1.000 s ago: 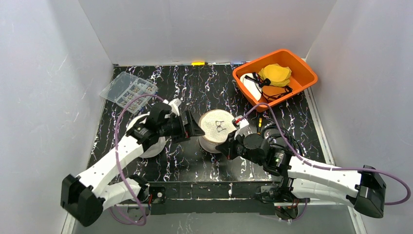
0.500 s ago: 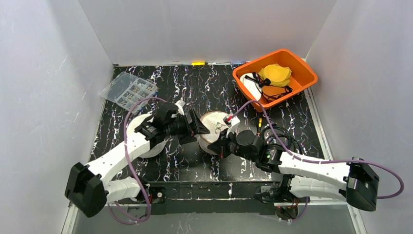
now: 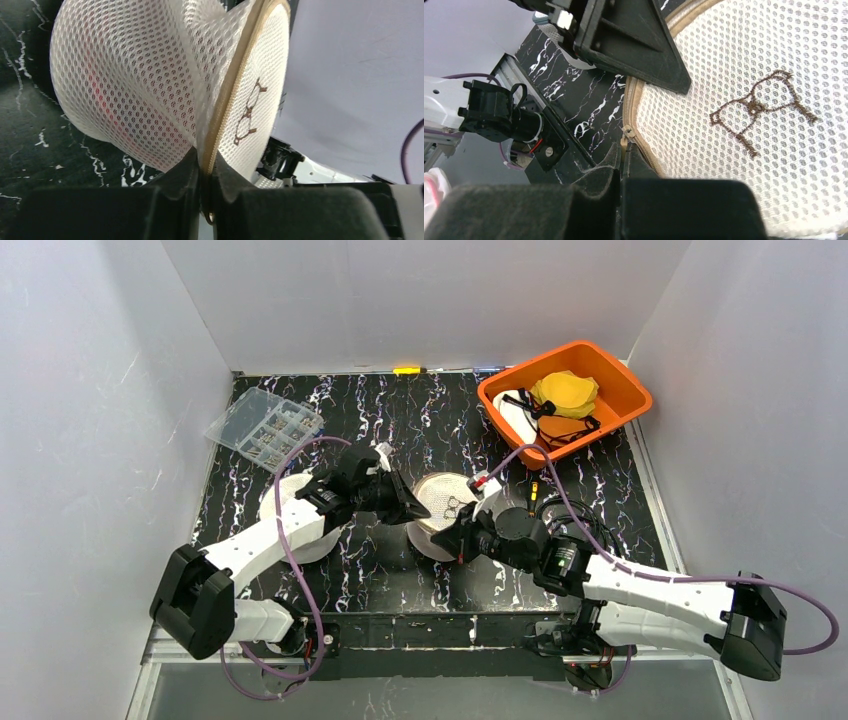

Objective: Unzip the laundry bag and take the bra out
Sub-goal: Unzip the laundry bag at the center of the board.

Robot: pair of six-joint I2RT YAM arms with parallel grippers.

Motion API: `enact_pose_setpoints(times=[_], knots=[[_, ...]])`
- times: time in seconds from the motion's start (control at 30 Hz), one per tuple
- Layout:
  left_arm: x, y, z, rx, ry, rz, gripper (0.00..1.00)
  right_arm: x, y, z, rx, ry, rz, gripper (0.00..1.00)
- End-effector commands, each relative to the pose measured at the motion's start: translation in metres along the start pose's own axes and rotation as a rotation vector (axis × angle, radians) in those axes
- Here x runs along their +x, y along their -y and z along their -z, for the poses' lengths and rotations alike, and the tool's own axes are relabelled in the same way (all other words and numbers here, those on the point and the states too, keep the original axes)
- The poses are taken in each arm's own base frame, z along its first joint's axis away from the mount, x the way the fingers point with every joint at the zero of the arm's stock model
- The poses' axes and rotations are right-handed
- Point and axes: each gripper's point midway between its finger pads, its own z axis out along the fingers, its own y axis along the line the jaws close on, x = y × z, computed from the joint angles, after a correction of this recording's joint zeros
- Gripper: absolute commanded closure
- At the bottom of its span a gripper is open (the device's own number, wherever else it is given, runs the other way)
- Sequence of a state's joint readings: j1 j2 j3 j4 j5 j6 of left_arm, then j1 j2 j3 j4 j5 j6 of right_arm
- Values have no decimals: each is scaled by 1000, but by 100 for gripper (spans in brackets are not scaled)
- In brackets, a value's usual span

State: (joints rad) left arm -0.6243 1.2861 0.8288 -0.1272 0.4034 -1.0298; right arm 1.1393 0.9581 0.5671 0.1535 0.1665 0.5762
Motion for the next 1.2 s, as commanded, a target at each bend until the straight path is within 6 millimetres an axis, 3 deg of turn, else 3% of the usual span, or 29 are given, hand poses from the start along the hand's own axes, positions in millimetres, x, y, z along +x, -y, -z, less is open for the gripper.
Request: enact_pose_setpoints(times=[0.0,0.67,0.83,0.87,0.93,1.0,1.07,1.17], knots=[[-8,24,9,51,22,-47,98,-27,-8,8,3,77,0,99],[-15,17,18,55,39,-66,100,-21,69,60,377,124,-39,99],[-13,20,19,73,22,-75,100,-20,68,59,371,117,-38,99],[-12,22,20,81,15,-79,92,-21,63,57,344,117,-37,99],[-9,27,23,95,1,-83,57,-25,53,53,293,120,-30,99],[-6,28,28,88,-11,-83,33,-27,45,49,262,115,-26,99],[0,26,36,76,-27,-82,19,-27,40,44,242,104,-19,99],[13,19,52,51,-46,-77,14,-29,31,38,205,98,-19,99]])
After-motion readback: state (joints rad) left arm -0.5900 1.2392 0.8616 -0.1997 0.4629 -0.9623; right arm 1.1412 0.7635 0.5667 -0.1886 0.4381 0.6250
